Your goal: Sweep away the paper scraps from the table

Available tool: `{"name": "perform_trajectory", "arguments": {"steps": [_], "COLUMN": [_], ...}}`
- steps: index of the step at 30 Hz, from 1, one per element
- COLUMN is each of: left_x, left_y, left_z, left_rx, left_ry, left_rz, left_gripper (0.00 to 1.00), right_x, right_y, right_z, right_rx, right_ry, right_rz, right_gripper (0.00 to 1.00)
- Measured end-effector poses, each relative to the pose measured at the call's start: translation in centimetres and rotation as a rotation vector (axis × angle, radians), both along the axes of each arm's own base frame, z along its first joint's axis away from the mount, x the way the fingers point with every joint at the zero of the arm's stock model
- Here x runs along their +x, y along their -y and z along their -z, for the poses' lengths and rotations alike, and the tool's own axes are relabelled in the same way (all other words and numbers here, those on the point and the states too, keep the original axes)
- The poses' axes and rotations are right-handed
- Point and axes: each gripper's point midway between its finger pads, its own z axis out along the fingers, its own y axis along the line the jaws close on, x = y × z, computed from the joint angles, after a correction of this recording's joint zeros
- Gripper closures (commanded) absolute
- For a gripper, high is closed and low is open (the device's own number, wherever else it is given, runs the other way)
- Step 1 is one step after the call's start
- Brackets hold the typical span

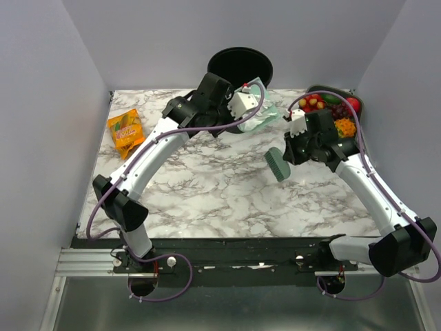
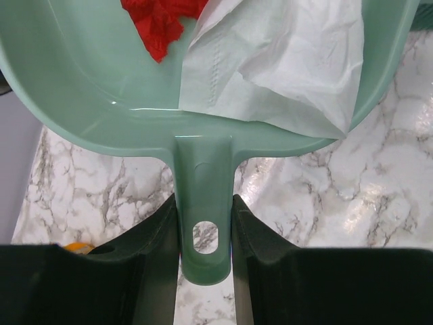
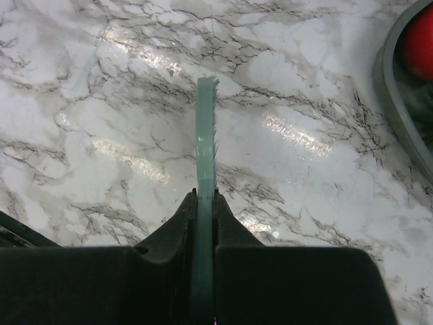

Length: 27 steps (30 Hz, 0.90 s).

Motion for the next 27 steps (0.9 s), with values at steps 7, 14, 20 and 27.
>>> {"name": "perform_trajectory", "arguments": {"steps": [7, 14, 20, 27], "left_x": [6.6, 15.4, 19.2, 22.3], "left_y": [-0.6, -5.9, -8.3, -9.1], "left_z": [-2.4, -4.7, -4.1, -3.9], "left_rx": [-0.054, -0.081, -0.001, 0.08], "left_ry": [0.06, 0.197, 0.291, 0.406], "left_rz": [-0.141, -0.349, -0.423, -0.47], "left_gripper": [1.0, 1.0, 1.0, 1.0], "right_x": [-0.2, -1.3, -1.9, -2.2], "right_y": [0.0, 0.4, 1.7, 2.8], "right_z": [-0.1, -0.2, 0.9, 1.5], "right_rx": [0.075, 0.116, 0.141, 0.169], "right_ry": [-0.032, -0.036, -0.068, -0.094], "right_rz": [0.019, 0.024, 0.071, 0.12], "right_gripper": [0.99, 0.99, 0.99, 0.99]}}
